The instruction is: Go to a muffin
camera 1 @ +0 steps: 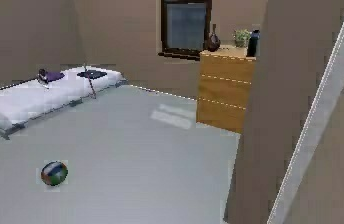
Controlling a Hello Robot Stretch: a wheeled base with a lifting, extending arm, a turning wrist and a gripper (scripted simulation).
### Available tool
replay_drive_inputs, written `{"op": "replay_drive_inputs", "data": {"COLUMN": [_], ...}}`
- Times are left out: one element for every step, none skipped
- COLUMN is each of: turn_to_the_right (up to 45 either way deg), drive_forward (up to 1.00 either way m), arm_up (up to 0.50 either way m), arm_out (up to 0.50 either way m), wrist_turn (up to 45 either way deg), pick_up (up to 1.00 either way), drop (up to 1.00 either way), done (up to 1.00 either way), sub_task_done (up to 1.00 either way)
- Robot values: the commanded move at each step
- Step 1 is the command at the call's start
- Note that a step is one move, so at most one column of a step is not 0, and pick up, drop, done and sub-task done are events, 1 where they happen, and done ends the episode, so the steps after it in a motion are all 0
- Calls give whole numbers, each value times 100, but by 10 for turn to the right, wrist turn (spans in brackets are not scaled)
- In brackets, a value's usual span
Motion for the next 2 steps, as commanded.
{"op": "replay_drive_inputs", "data": {"turn_to_the_right": [450,450], "drive_forward": [0,0], "arm_up": [0,0], "arm_out": [0,0], "wrist_turn": [0,0], "pick_up": [0,0], "drop": [0,0], "done": [0,0], "sub_task_done": [0,0]}}
